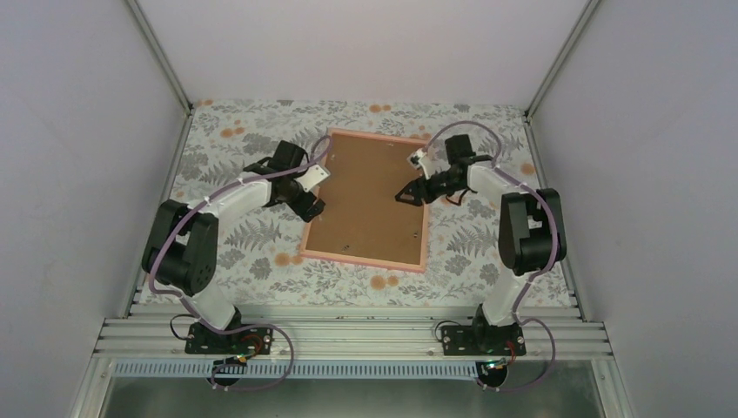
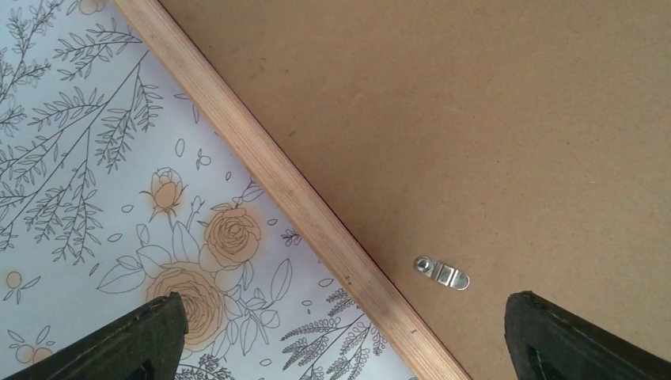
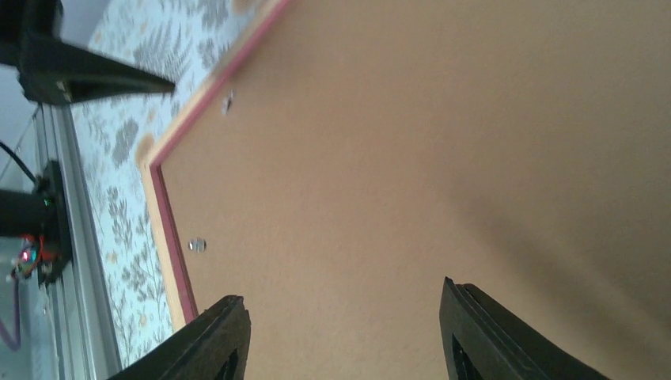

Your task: Put the photo into the frame

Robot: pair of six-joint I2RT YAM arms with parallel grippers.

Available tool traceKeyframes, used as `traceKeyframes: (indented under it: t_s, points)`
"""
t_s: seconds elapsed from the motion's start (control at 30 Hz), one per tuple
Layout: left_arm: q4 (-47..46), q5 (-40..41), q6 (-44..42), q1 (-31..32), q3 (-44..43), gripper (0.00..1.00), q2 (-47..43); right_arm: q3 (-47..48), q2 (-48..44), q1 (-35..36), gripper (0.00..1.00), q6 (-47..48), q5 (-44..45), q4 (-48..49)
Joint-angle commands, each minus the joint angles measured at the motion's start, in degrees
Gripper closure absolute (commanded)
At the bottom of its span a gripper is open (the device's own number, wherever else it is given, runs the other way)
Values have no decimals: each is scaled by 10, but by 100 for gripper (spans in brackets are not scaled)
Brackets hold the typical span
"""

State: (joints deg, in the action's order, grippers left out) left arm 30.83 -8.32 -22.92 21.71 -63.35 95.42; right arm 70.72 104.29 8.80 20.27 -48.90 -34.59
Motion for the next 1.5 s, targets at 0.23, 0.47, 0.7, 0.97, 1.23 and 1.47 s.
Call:
traceKeyframes:
  t_s: [0.23, 0.47, 0.7, 0.97, 1.23, 1.47]
  points:
    - [-34, 82, 66, 50, 1, 0, 21, -92, -21, 94, 53, 4, 47, 99]
    - [-24, 86, 89, 57, -19, 0, 54, -109, -19, 155, 57, 15, 113, 144]
    - [-15, 111, 90, 57, -21, 0, 74, -126, -7, 196, 58, 36, 161, 163]
    - [9, 134, 69, 57, -20, 0, 91, -167, 14, 199, 59, 88, 233, 173]
    - [29, 187, 34, 51, 2, 0, 77, -185, 14, 198, 59, 114, 258, 171]
    - [43, 216, -15, 47, -18, 4, 73, -192, 18, 190, 61, 114, 266, 178]
